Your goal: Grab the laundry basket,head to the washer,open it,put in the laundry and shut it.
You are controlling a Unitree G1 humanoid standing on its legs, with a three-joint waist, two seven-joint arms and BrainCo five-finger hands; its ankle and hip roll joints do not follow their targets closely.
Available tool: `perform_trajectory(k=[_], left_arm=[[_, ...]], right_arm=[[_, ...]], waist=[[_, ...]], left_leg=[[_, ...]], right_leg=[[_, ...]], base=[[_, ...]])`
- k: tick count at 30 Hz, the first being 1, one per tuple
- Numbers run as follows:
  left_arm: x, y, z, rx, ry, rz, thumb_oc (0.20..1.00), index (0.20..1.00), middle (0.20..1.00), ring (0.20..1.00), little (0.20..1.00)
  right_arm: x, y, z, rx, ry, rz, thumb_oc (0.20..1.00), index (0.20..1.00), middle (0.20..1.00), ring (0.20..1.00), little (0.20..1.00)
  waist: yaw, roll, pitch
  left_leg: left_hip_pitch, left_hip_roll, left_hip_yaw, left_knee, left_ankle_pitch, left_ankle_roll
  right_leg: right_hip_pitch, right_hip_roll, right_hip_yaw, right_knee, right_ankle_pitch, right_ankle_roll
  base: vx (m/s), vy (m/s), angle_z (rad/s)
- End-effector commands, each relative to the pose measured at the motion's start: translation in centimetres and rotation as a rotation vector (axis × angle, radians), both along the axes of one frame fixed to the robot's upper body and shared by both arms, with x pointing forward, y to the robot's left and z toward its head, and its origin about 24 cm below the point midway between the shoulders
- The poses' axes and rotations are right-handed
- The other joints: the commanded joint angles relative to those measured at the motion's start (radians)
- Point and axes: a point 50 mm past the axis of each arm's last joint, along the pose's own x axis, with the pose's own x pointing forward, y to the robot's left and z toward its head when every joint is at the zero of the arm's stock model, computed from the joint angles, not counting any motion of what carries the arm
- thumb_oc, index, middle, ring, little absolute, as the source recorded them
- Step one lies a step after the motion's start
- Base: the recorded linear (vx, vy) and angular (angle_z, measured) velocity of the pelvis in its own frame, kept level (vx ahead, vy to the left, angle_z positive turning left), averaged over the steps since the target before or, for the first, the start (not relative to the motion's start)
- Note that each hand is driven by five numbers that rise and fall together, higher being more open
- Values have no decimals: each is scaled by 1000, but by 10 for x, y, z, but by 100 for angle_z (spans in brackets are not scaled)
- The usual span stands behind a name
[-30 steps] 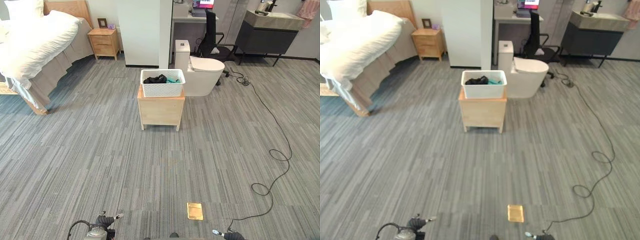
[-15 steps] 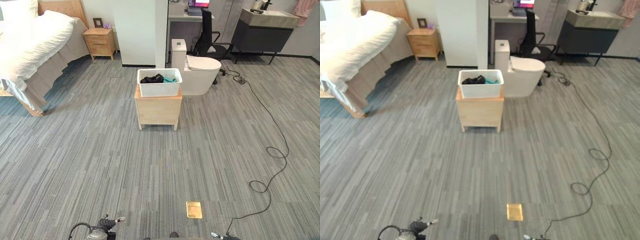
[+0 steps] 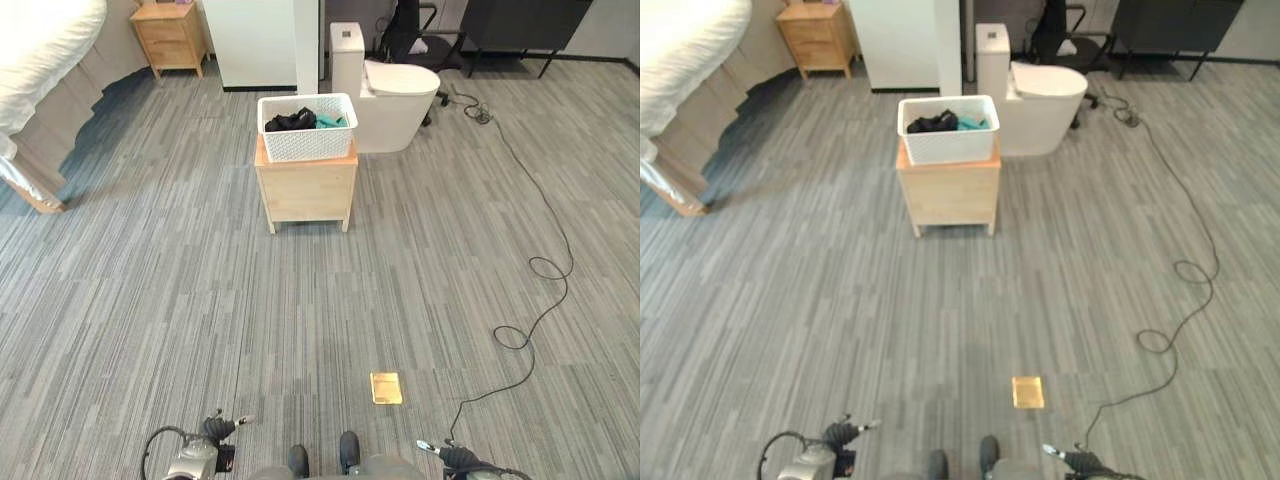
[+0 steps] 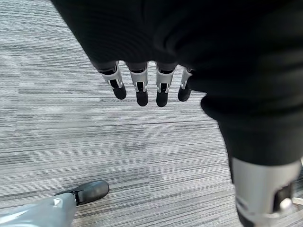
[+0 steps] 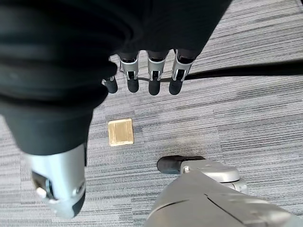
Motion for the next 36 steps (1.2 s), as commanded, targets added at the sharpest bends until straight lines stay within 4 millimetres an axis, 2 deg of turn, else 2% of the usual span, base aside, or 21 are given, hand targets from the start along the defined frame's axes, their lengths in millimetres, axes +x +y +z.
perform_trajectory(k=[1, 8, 10, 12, 14, 15, 16, 17, 19, 21, 23, 27, 28, 29, 31, 32, 34, 36], left_arm=[[14, 9, 9, 27, -59, 4, 1000, 1000, 1000, 1000, 1000], [20, 3, 11, 7, -81, -12, 1000, 1000, 1000, 1000, 1000], [23, 2, 13, 9, -93, -26, 1000, 1000, 1000, 1000, 1000], [24, 2, 14, 10, -101, -37, 1000, 1000, 1000, 1000, 1000], [27, 3, 17, 13, -121, -40, 1000, 1000, 1000, 1000, 1000], [28, 4, 18, 15, -123, -43, 1000, 1000, 1000, 1000, 1000], [28, 4, 18, 15, -123, -43, 1000, 1000, 1000, 1000, 1000], [23, 5, 16, 18, -109, -41, 1000, 1000, 1000, 1000, 1000], [22, 6, 15, 17, -103, -39, 1000, 1000, 1000, 1000, 1000], [16, 10, 12, 28, -82, -28, 1000, 1000, 1000, 1000, 1000], [13, 12, 11, 30, -74, -15, 1000, 1000, 1000, 1000, 1000], [8, 14, 9, 23, -62, 3, 1000, 1000, 1000, 1000, 1000], [7, 14, 8, 24, -57, 5, 1000, 1000, 1000, 1000, 1000], [5, 12, 7, 18, -49, -3, 1000, 1000, 1000, 1000, 1000], [3, 9, 5, 4, -39, 1, 1000, 1000, 1000, 1000, 1000], [3, 9, 5, 4, -39, 1, 1000, 1000, 1000, 1000, 1000], [1, 7, 3, -14, -32, 10, 1000, 1000, 1000, 1000, 1000], [4, 6, 4, -12, -36, -5, 1000, 1000, 1000, 1000, 1000]], right_arm=[[9, -14, 7, -57, -36, 16, 1000, 1000, 1000, 1000, 1000], [11, -21, 10, -65, -50, -14, 1000, 1000, 1000, 1000, 1000], [16, -22, 12, -71, -72, -12, 1000, 1000, 1000, 1000, 1000], [17, -23, 13, -70, -79, -18, 1000, 1000, 1000, 1000, 1000], [20, -24, 16, -69, -100, -22, 1000, 1000, 1000, 1000, 1000], [23, -22, 17, -69, -115, -13, 1000, 1000, 1000, 1000, 1000], [23, -22, 17, -69, -115, -13, 1000, 1000, 1000, 1000, 1000], [19, -23, 17, -62, -117, -20, 1000, 1000, 1000, 1000, 1000], [17, -24, 17, -61, -117, -24, 1000, 1000, 1000, 1000, 1000], [15, -26, 18, -68, -129, -29, 1000, 1000, 1000, 1000, 1000], [16, -26, 19, -73, -141, -22, 1000, 1000, 1000, 1000, 1000], [12, -28, 19, -82, -129, -9, 1000, 1000, 1000, 1000, 1000], [11, -29, 19, -85, -127, -4, 1000, 1000, 1000, 1000, 1000], [6, -33, 19, -94, -112, -2, 1000, 1000, 1000, 1000, 1000], [3, -37, 19, -102, -98, 7, 1000, 1000, 1000, 1000, 1000], [3, -37, 19, -102, -98, 7, 1000, 1000, 1000, 1000, 1000], [0, -42, 21, -123, -85, 45, 1000, 1000, 1000, 1000, 1000], [0, -46, 22, -137, -86, 49, 1000, 1000, 1000, 1000, 1000]], waist=[[-19, -12, 6], [-25, -17, 7], [-27, -11, 10], [-26, -2, 16], [-26, 6, 34], [-28, 26, 54], [-27, 25, 54], [-38, 39, 49], [-46, 42, 45], [-63, 34, 33], [-79, 39, 35], [-84, 35, 27], [-89, 36, 24], [-97, 33, 0], [-98, 43, -19], [-99, 45, -19], [-93, 55, -23], [-87, 32, -17]], left_leg=[[-90, 15, 17, 313, -201, -32], [-110, 12, 8, 309, -195, -35], [-106, 4, 7, 289, -194, -21], [-88, -3, 5, 264, -191, -2], [-54, -21, 4, 223, -190, 20], [-26, -17, -3, 189, -182, 32], [-25, -18, -2, 188, -182, 32], [19, -23, -17, 140, -178, 35], [51, -29, -28, 114, -177, 33], [115, -42, -35, 57, -182, 15], [154, -34, -53, 39, -191, -4], [203, -23, -73, 41, -202, -26], [221, -18, -83, 41, -203, -29], [241, -6, -107, 62, -199, -46], [238, 17, -121, 119, -148, -74], [238, 19, -122, 120, -149, -75], [194, 61, -152, 290, 8, -132], [115, 82, -138, 435, 108, -150]], right_leg=[[-30, -96, 0, 206, -154, 100], [-20, -97, -17, 170, -155, 97], [-33, -104, -9, 189, -152, 106], [-78, -114, 9, 271, -118, 125], [-140, -133, 27, 384, -19, 143], [-201, -130, 18, 473, -3, 143], [-203, -131, 19, 476, -5, 143], [-255, -110, 13, 458, -18, 144], [-271, -97, 4, 410, -21, 140], [-291, -136, -50, 173, 28, 154], [-296, -136, -37, 52, 75, 176], [-301, -147, -54, -9, 113, 190], [-300, -139, -54, 4, 117, 188], [-281, -125, -33, 11, 128, 171], [-251, -86, -43, 28, 110, 147], [-251, -85, -45, 28, 109, 147], [-191, -36, -80, 51, 50, 93], [-140, -37, -95, 39, 16, 65]], base=[[-15, -72, 4], [0, -18, 3], [15, 80, 2], [32, 130, -2], [27, 191, -5], [22, 158, -13], [179, 164, -19], [245, 77, -19], [247, 44, -6], [390, -45, 12], [383, -77, 22], [281, -89, 18], [382, -160, 35], [522, -226, 36], [376, -194, 56], [344, -236, 84], [376, -316, 44], [215, -234, 11]])
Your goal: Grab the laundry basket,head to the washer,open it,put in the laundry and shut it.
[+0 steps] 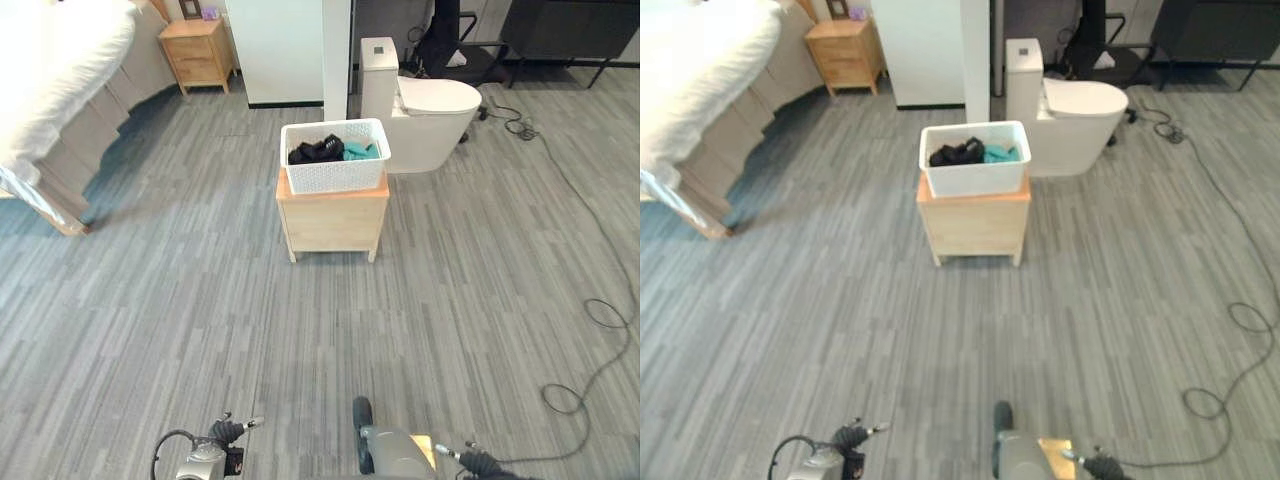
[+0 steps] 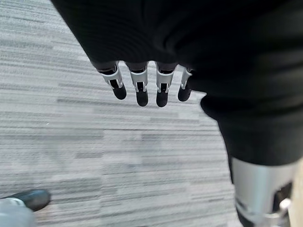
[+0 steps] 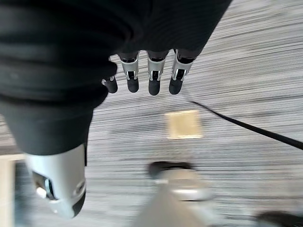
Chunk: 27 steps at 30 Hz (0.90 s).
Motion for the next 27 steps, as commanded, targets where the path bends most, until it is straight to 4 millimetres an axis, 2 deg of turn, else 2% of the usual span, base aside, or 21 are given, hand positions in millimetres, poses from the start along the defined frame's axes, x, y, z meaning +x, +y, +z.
perform_trajectory(k=[1, 2, 3, 6, 7, 8, 9, 10, 11, 12, 14, 15, 17, 18, 19, 20, 22, 23, 24, 26, 27], left_arm=[[31, 20, 17, 53, -105, -29, 1000, 1000, 1000, 1000, 1000], [34, 19, 18, 53, -112, -35, 1000, 1000, 1000, 1000, 1000], [41, 19, 21, 57, -129, -43, 1000, 1000, 1000, 1000, 1000], [50, 19, 26, 67, -160, -51, 1000, 1000, 1000, 1000, 1000], [52, 17, 27, 65, -166, -59, 1000, 1000, 1000, 1000, 1000], [54, 16, 28, 65, -172, -62, 1000, 1000, 1000, 1000, 1000], [56, 14, 29, 66, -180, -76, 1000, 1000, 1000, 1000, 1000], [56, 14, 29, 66, -180, -76, 1000, 1000, 1000, 1000, 1000], [56, 13, 29, 70, -185, -81, 1000, 1000, 1000, 1000, 1000], [56, 13, 29, 71, -189, -77, 1000, 1000, 1000, 1000, 1000], [55, 15, 29, 69, -187, -61, 1000, 1000, 1000, 1000, 1000], [52, 17, 28, 68, -183, -49, 1000, 1000, 1000, 1000, 1000], [44, 21, 25, 65, -162, -25, 1000, 1000, 1000, 1000, 1000], [42, 22, 24, 64, -161, -17, 1000, 1000, 1000, 1000, 1000], [42, 22, 24, 64, -161, -17, 1000, 1000, 1000, 1000, 1000], [43, 24, 25, 68, -164, -14, 1000, 1000, 1000, 1000, 1000], [43, 25, 26, 73, -167, -8, 1000, 1000, 1000, 1000, 1000], [44, 29, 27, 78, -174, 2, 1000, 1000, 1000, 1000, 1000], [46, 30, 29, 79, -186, 8, 1000, 1000, 1000, 1000, 1000], [50, 32, 33, 78, -208, 22, 1000, 1000, 1000, 1000, 1000], [52, 33, 34, 79, -215, 26, 1000, 1000, 1000, 1000, 1000]], right_arm=[[9, -10, 8, -41, -39, 37, 1000, 1000, 1000, 1000, 1000], [10, -12, 9, -49, -41, 32, 1000, 1000, 1000, 1000, 1000], [15, -15, 11, -68, -49, 41, 1000, 1000, 1000, 1000, 1000], [18, -18, 14, -77, -67, 39, 1000, 1000, 1000, 1000, 1000], [16, -18, 14, -75, -65, 30, 1000, 1000, 1000, 1000, 1000], [14, -18, 13, -75, -62, 24, 1000, 1000, 1000, 1000, 1000], [11, -17, 12, -80, -57, 30, 1000, 1000, 1000, 1000, 1000], [11, -17, 12, -80, -57, 30, 1000, 1000, 1000, 1000, 1000], [11, -13, 12, -84, -55, 61, 1000, 1000, 1000, 1000, 1000], [11, -13, 11, -91, -49, 74, 1000, 1000, 1000, 1000, 1000], [17, -12, 12, -98, -50, 100, 1000, 1000, 1000, 1000, 1000], [19, -12, 12, -100, -48, 109, 1000, 1000, 1000, 1000, 1000], [20, -5, 9, -81, -39, 130, 1000, 1000, 1000, 1000, 1000], [22, -3, 9, -78, -38, 140, 1000, 1000, 1000, 1000, 1000], [22, -2, 9, -77, -38, 140, 1000, 1000, 1000, 1000, 1000], [25, 0, 9, -75, -45, 148, 1000, 1000, 1000, 1000, 1000], [27, 2, 9, -67, -50, 150, 1000, 1000, 1000, 1000, 1000], [29, 5, 9, -63, -50, 172, 1000, 1000, 1000, 1000, 1000], [30, 5, 9, -63, -46, 176, 1000, 1000, 1000, 1000, 1000], [36, 6, 11, -67, -65, 182, 1000, 1000, 1000, 1000, 1000], [40, 8, 12, -67, -77, 194, 1000, 1000, 1000, 1000, 1000]], waist=[[-7, -63, 61], [1, -78, 69], [16, -102, 94], [31, -107, 102], [38, -110, 102], [47, -110, 105], [67, -109, 102], [67, -109, 101], [94, -94, 98], [113, -94, 102], [133, -87, 98], [140, -85, 94], [151, -85, 72], [157, -97, 62], [157, -99, 62], [159, -109, 57], [161, -114, 51], [167, -132, 45], [168, -130, 48], [165, -113, 66], [158, -100, 81]], left_leg=[[-36, 31, 12, 71, 285, 19], [-84, 38, 28, 153, 314, 18], [-142, 39, 71, 247, 305, 33], [-234, 32, 121, 182, 257, 50], [-282, 29, 153, 142, 224, 63], [-342, 34, 199, 60, 192, 75], [-396, 20, 215, -90, 190, 88], [-396, 20, 215, -91, 190, 88], [-427, 15, 177, -250, 269, 75], [-465, 13, 147, -334, 297, 64], [-474, 27, 134, -395, 344, 47], [-486, 36, 133, -402, 362, 38], [-460, 36, 144, -366, 379, 53], [-481, 16, 151, -298, 359, 72], [-481, 15, 153, -296, 357, 73], [-490, 0, 165, -256, 324, 90], [-491, -8, 176, -231, 302, 101], [-472, -35, 201, -206, 250, 129], [-454, -41, 202, -213, 237, 139], [-403, -42, 213, -238, 219, 159], [-372, -39, 217, -256, 210, 169]], right_leg=[[0, -24, -9, 10, -95, 121], [27, -25, -6, 7, -112, 107], [67, -20, 0, 2, -140, 84], [110, -19, 2, -15, -160, 87], [137, -23, 3, -30, -169, 95], [166, -29, -3, -51, -180, 106], [203, -30, 0, -67, -197, 118], [202, -30, 0, -67, -197, 118], [264, -11, 21, -92, -215, 125], [304, -9, 42, -108, -235, 133], [349, -10, 84, -123, -251, 138], [367, -12, 103, -126, -262, 141], [410, -27, 130, -111, -292, 150], [419, -56, 136, -70, -305, 162], [419, -58, 136, -69, -307, 162], [406, -74, 145, -30, -308, 170], [394, -87, 146, -1, -304, 180], [350, -119, 151, 122, -228, 210], [314, -125, 151, 197, -182, 219], [217, -132, 117, 356, -74, 226], [184, -136, 85, 420, -55, 222]], base=[[181, -203, 30], [243, -283, 32], [326, -340, 31], [241, -164, 7], [233, -69, 2], [441, -61, 35], [346, -27, 37], [516, 35, 28], [518, 48, -18], [638, 69, -38], [477, 79, -54], [512, 121, -73], [569, 186, -83], [455, 179, -65], [399, 183, -55], [230, 123, -36], [284, 161, -26], [299, 178, -11], [374, 231, -22], [227, 190, -34], [210, 196, -21]])
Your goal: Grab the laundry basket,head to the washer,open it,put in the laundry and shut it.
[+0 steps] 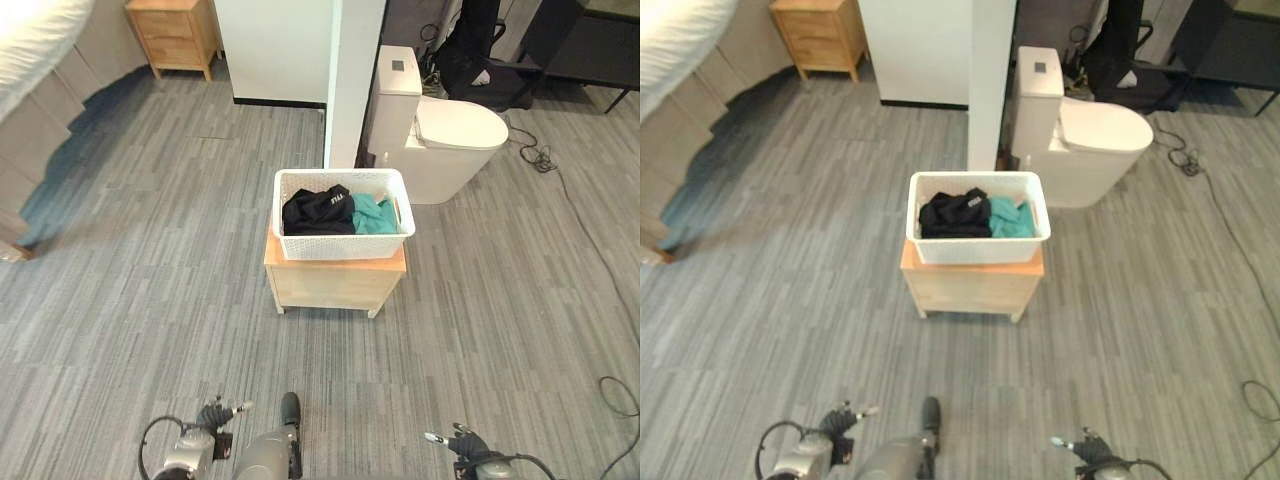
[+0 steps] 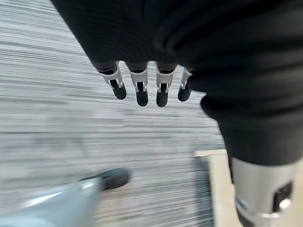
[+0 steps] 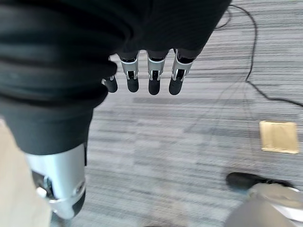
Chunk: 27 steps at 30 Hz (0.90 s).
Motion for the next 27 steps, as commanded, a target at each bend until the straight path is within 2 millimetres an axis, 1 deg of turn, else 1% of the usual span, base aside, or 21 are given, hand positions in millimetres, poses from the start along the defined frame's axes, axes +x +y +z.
perform_trajectory(k=[1, 2, 3, 4, 6, 8, 10, 12, 14, 17, 19, 20, 21, 22, 23, 24, 25, 26, 27], left_arm=[[8, 9, 10, 18, -76, 33, 1000, 1000, 1000, 1000, 1000], [9, 9, 11, 20, -81, 29, 1000, 1000, 1000, 1000, 1000], [10, 9, 11, 19, -83, 32, 1000, 1000, 1000, 1000, 1000], [10, 11, 11, 27, -80, 33, 1000, 1000, 1000, 1000, 1000], [9, 9, 10, 26, -73, 25, 1000, 1000, 1000, 1000, 1000], [6, 8, 8, 28, -57, 20, 1000, 1000, 1000, 1000, 1000], [3, 8, 6, 32, -42, 17, 1000, 1000, 1000, 1000, 1000], [0, 8, 4, 35, -32, 15, 1000, 1000, 1000, 1000, 1000], [0, 8, 4, 40, -28, 8, 1000, 1000, 1000, 1000, 1000], [-2, 8, 3, 45, -20, 7, 1000, 1000, 1000, 1000, 1000], [-2, 8, 3, 45, -18, 1, 1000, 1000, 1000, 1000, 1000], [-2, 8, 3, 45, -18, 1, 1000, 1000, 1000, 1000, 1000], [0, 8, 4, 49, -25, -5, 1000, 1000, 1000, 1000, 1000], [2, 8, 5, 50, -33, -13, 1000, 1000, 1000, 1000, 1000], [9, 9, 10, 57, -63, -21, 1000, 1000, 1000, 1000, 1000], [9, 9, 10, 57, -62, -21, 1000, 1000, 1000, 1000, 1000], [13, 9, 13, 58, -81, -21, 1000, 1000, 1000, 1000, 1000], [14, 9, 14, 60, -85, -23, 1000, 1000, 1000, 1000, 1000], [14, 8, 13, 61, -84, -26, 1000, 1000, 1000, 1000, 1000]], right_arm=[[17, -16, 14, -63, -62, 38, 1000, 1000, 1000, 1000, 1000], [19, -15, 15, -61, -74, 44, 1000, 1000, 1000, 1000, 1000], [20, -14, 15, -56, -80, 47, 1000, 1000, 1000, 1000, 1000], [21, -13, 15, -55, -85, 49, 1000, 1000, 1000, 1000, 1000], [22, -14, 17, -59, -94, 48, 1000, 1000, 1000, 1000, 1000], [23, -14, 18, -60, -104, 47, 1000, 1000, 1000, 1000, 1000], [24, -15, 19, -63, -111, 42, 1000, 1000, 1000, 1000, 1000], [22, -17, 19, -69, -108, 39, 1000, 1000, 1000, 1000, 1000], [19, -18, 18, -73, -97, 37, 1000, 1000, 1000, 1000, 1000], [12, -24, 18, -89, -82, 32, 1000, 1000, 1000, 1000, 1000], [11, -28, 20, -99, -85, 29, 1000, 1000, 1000, 1000, 1000], [11, -28, 20, -99, -85, 29, 1000, 1000, 1000, 1000, 1000], [12, -31, 21, -107, -91, 26, 1000, 1000, 1000, 1000, 1000], [14, -34, 24, -114, -102, 23, 1000, 1000, 1000, 1000, 1000], [20, -42, 33, -141, -140, 25, 1000, 1000, 1000, 1000, 1000], [20, -43, 33, -141, -140, 25, 1000, 1000, 1000, 1000, 1000], [20, -50, 39, -157, -163, 3, 1000, 1000, 1000, 1000, 1000], [18, -54, 40, -161, -168, -10, 1000, 1000, 1000, 1000, 1000], [16, -57, 41, -170, -165, -18, 1000, 1000, 1000, 1000, 1000]], waist=[[6, 63, 38], [-11, 71, 49], [-16, 72, 57], [-17, 75, 59], [-26, 84, 61], [-33, 85, 62], [-36, 80, 60], [-44, 78, 59], [-49, 70, 56], [-43, 53, 36], [-45, 50, 28], [-46, 51, 28], [-47, 49, 27], [-46, 47, 33], [-44, 39, 50], [-44, 39, 50], [-48, 37, 50], [-48, 38, 48], [-44, 38, 46]], left_leg=[[-43, 53, 7, 105, -88, -83], [-9, 50, -8, 82, -88, -82], [21, 44, -12, 70, -94, -81], [48, 48, -1, 55, -102, -86], [70, 53, -13, 47, -107, -96], [98, 52, -17, 32, -113, -104], [121, 51, -17, 25, -122, -113], [143, 51, -27, 27, -133, -121], [154, 50, -38, 43, -145, -130], [172, 57, -44, 56, -161, -148], [168, 64, -52, 92, -176, -162], [167, 64, -53, 94, -177, -162], [156, 66, -54, 131, -185, -170], [140, 67, -57, 171, -180, -177], [81, 69, -72, 278, -158, -195], [79, 69, -73, 280, -158, -195], [44, 107, -47, 227, -141, -195], [28, 129, -41, 186, -120, -199], [20, 140, -47, 155, -102, -204]], right_leg=[[-64, 5, -50, -88, 246, 12], [-117, 53, -35, -55, 198, 0], [-140, 41, -81, -85, 181, -6], [-137, 3, -157, -153, 155, -17], [-156, 19, -179, -216, 102, -29], [-168, 20, -194, -296, 106, -29], [-174, 9, -203, -373, 129, -25], [-168, 12, -180, -419, 146, -20], [-148, 30, -140, -453, 150, -20], [-80, 55, -141, -531, 151, -36], [-50, 64, -154, -562, 148, -44], [-49, 65, -155, -563, 148, -44], [-37, 67, -157, -575, 143, -49], [-31, 69, -160, -579, 140, -55], [-17, 67, -163, -590, 134, -70], [-18, 68, -163, -590, 134, -70], [0, 55, -177, -615, 129, -63], [6, 48, -183, -630, 132, -55], [11, 40, -184, -639, 136, -48]], base=[[239, 159, 0], [267, 122, -1], [308, 98, 31], [269, 57, 47], [222, -14, 12], [203, -55, 9], [197, -96, 26], [188, -116, 4], [166, -133, 8], [148, -192, 11], [101, -168, 4], [57, -130, 19], [39, -118, 14], [60, -227, 7], [32, -161, 0], [62, -90, -2], [70, 57, 1], [98, 82, 5], [90, 105, 15]])
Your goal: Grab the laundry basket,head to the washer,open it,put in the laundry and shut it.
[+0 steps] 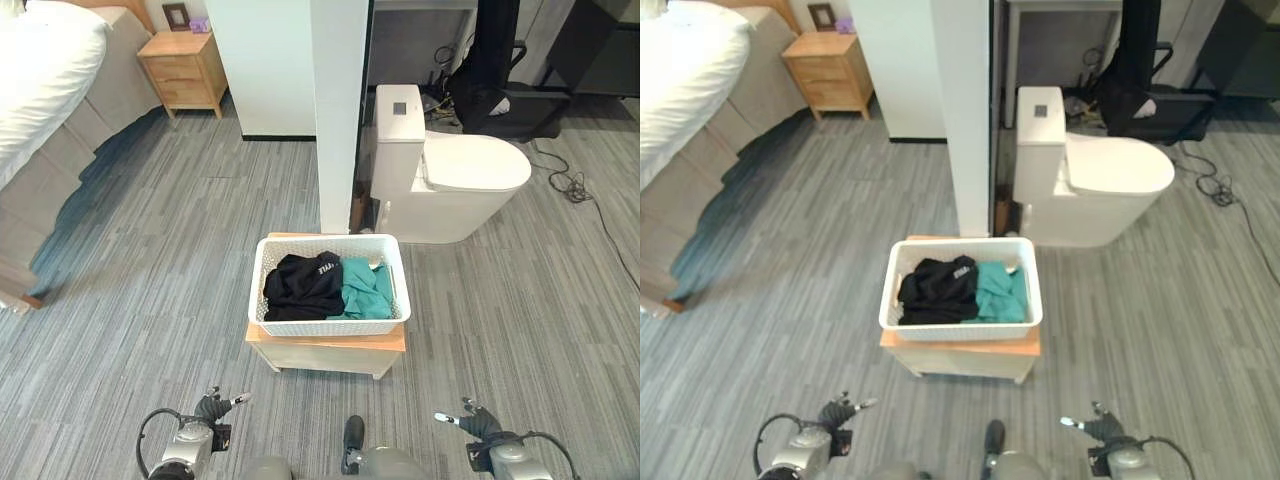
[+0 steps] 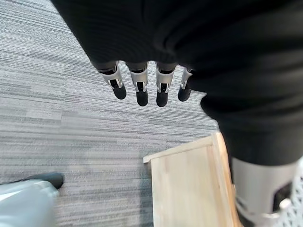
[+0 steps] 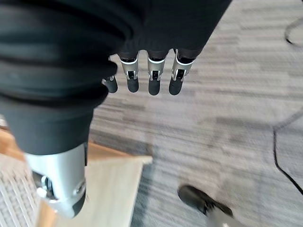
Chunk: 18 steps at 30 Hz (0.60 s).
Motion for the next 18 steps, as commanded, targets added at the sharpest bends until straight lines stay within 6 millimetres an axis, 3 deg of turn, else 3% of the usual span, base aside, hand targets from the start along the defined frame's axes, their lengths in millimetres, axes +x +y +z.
perform_trajectory(k=[1, 3, 4, 7, 12, 15, 17, 18], left_arm=[[20, 9, 14, 65, -76, -27, 1000, 1000, 1000, 1000, 1000], [18, 10, 13, 68, -65, -25, 1000, 1000, 1000, 1000, 1000], [14, 15, 11, 78, -49, -18, 1000, 1000, 1000, 1000, 1000], [7, 22, 11, 99, -28, -24, 1000, 1000, 1000, 1000, 1000], [5, 38, 14, 130, -5, -24, 1000, 1000, 1000, 1000, 1000], [2, 44, 12, 126, 37, -13, 1000, 1000, 1000, 1000, 1000], [2, 50, 12, 122, 70, -13, 1000, 1000, 1000, 1000, 1000], [-2, 49, 8, 120, 128, -49, 1000, 1000, 1000, 1000, 1000]], right_arm=[[-5, -24, 12, -65, -35, -56, 1000, 1000, 1000, 1000, 1000], [-9, -29, 11, -70, -16, -75, 1000, 1000, 1000, 1000, 1000], [-13, -35, 11, -75, 2, -88, 1000, 1000, 1000, 1000, 1000], [-13, -41, 16, -89, 9, -87, 1000, 1000, 1000, 1000, 1000], [12, -54, 34, -94, -63, -102, 1000, 1000, 1000, 1000, 1000], [29, -69, 51, -115, -99, -112, 1000, 1000, 1000, 1000, 1000], [46, -94, 80, -195, -122, -83, 1000, 1000, 1000, 1000, 1000], [57, -112, 103, -255, -133, -66, 1000, 1000, 1000, 1000, 1000]], waist=[[-5, 13, -16], [-3, 20, -19], [-11, 39, -33], [-9, 49, -46], [0, 45, -41], [4, 43, -44], [4, 42, -52], [-3, 44, -59]], left_leg=[[-69, 17, 19, -204, 134, 35], [-79, 35, 0, -239, 166, 18], [-51, 37, 21, -290, 169, 15], [-1, 18, 37, -350, 166, 26], [20, 4, 75, -357, 151, 42], [35, 4, 95, -386, 154, 46], [47, 4, 98, -398, 152, 44], [59, 1, 100, -403, 146, 44]], right_leg=[[22, -75, 48, 101, -152, 177], [31, -85, 57, 88, -153, 189], [41, -93, 74, 78, -155, 201], [38, -108, 99, 76, -144, 208], [20, -129, 131, 72, -119, 229], [13, -133, 143, 61, -106, 236], [19, -137, 137, 49, -99, 240], [26, -137, 136, 35, -94, 241]], base=[[104, 105, 23], [165, 155, 0], [203, 215, -38], [135, 181, -41], [42, 117, -36], [38, 55, -32], [80, 46, -6], [74, 52, 5]])
